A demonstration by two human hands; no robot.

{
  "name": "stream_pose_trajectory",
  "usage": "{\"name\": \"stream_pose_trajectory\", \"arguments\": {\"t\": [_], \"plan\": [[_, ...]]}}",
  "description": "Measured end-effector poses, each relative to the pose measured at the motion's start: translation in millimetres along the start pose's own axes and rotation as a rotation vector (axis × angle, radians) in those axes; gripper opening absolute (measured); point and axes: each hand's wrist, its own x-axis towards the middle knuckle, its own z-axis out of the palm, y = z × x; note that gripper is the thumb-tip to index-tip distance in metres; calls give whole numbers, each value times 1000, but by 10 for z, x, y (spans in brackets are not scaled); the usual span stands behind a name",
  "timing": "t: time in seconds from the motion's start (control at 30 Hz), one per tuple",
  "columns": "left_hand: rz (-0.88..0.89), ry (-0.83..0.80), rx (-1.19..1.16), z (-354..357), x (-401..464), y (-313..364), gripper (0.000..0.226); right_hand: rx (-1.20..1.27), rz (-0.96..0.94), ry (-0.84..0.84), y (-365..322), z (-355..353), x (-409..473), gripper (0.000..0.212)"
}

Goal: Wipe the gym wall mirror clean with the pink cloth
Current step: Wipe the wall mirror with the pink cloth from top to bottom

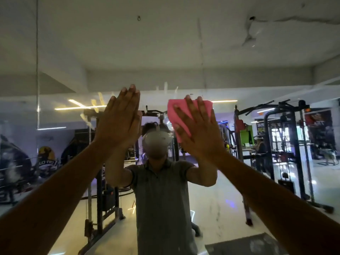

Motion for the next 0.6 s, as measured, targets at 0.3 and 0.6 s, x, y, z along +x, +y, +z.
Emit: {"name": "stream_pose_trajectory", "arguments": {"t": [0.3, 0.6], "plan": [[68, 14, 27, -105, -75, -309, 66, -73, -18, -32, -614, 44, 157, 75], [72, -36, 64, -97, -61, -376, 68, -103, 231, 19, -772, -114, 838, 75]]}}
